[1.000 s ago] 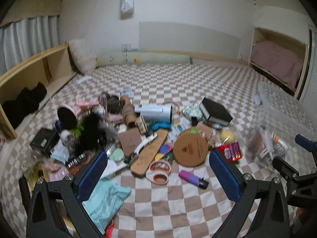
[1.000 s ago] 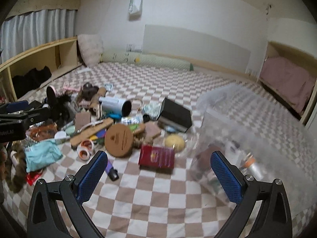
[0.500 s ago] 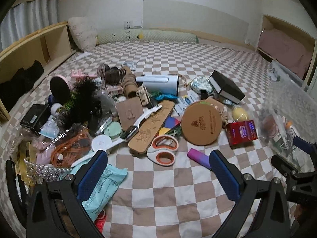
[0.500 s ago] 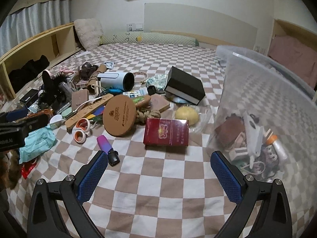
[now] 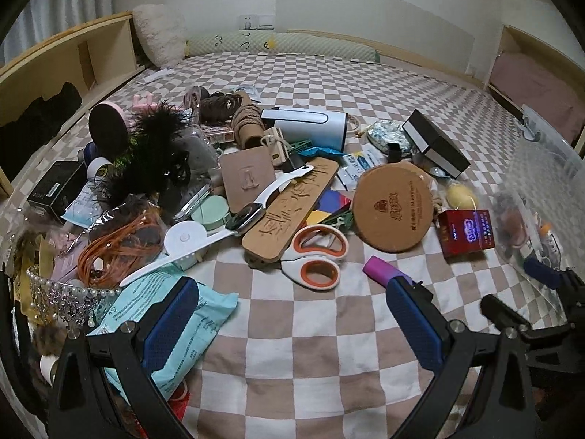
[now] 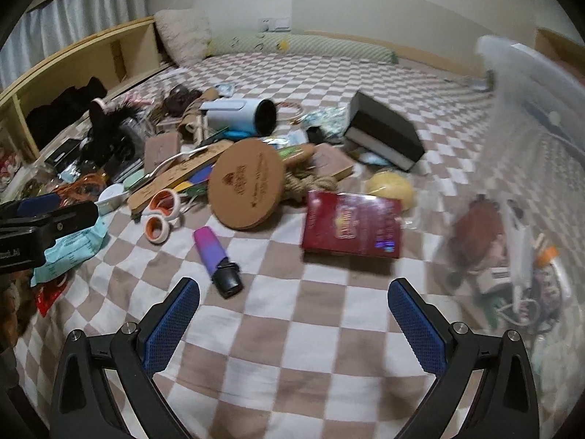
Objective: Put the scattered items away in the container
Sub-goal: 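Move the right gripper down toward the purple-pink lighter on the bed, then close the right gripper on the purple-pink lighter and lift it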
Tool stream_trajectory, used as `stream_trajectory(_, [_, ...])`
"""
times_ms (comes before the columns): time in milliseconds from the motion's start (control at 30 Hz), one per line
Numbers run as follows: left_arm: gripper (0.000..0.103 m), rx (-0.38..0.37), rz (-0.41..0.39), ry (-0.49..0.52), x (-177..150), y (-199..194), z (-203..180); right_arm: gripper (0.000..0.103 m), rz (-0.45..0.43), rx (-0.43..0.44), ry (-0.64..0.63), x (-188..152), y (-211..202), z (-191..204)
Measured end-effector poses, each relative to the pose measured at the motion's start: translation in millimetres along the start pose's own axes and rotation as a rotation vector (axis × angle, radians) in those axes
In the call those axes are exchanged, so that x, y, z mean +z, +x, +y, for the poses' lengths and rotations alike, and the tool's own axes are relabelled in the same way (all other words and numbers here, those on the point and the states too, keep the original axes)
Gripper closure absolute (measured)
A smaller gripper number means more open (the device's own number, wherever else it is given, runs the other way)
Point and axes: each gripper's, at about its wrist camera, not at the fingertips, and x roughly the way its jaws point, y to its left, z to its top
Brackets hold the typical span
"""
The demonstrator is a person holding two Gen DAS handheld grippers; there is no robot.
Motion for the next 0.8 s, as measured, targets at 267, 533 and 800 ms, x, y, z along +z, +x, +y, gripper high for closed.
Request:
stream_trajectory(267, [0.0,0.008,0.0,-0.023,2.8,1.5,9.1,0.011,0.055,0.051,-0.044,3.4,32.2,19.8])
stream_trajectory(533, [0.0,0.019,0.003,-0.051,6.7,2.4,18.3,0.022,0.104,0.086,-0.102,10.7,63.3,41.5])
stream_trajectory(800, [0.0,0.033,0.016,-0.059,5.3,6.4,23.9,0.022,0.134,0.101,-0.133,12.3,82.4,54.9])
